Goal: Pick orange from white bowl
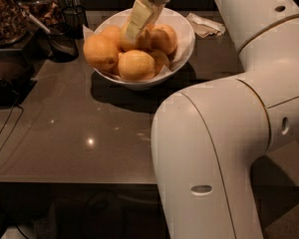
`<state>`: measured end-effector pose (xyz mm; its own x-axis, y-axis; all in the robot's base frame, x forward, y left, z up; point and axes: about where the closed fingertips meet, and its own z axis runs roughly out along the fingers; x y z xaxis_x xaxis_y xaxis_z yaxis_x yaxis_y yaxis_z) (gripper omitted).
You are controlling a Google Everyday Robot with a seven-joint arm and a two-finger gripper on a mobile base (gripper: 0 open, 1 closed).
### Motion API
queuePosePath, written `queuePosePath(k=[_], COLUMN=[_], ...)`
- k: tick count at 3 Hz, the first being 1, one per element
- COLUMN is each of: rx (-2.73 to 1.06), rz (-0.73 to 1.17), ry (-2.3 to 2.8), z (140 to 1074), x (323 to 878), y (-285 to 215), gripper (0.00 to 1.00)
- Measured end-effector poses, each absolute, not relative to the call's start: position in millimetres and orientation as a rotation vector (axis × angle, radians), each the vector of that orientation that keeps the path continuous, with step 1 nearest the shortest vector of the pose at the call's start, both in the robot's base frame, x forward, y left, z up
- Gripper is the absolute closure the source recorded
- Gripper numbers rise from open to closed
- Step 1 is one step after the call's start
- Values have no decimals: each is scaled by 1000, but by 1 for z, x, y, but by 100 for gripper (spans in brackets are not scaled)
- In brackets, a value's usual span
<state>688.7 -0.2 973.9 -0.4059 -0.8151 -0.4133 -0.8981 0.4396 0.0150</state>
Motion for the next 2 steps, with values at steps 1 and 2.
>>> queuePosePath(k=[1,2], rx=[-1459,-1446], rz=[345,385], ry=[2368,2391], z=[970,962], x=[689,687], y=[2,6], gripper=[28,29])
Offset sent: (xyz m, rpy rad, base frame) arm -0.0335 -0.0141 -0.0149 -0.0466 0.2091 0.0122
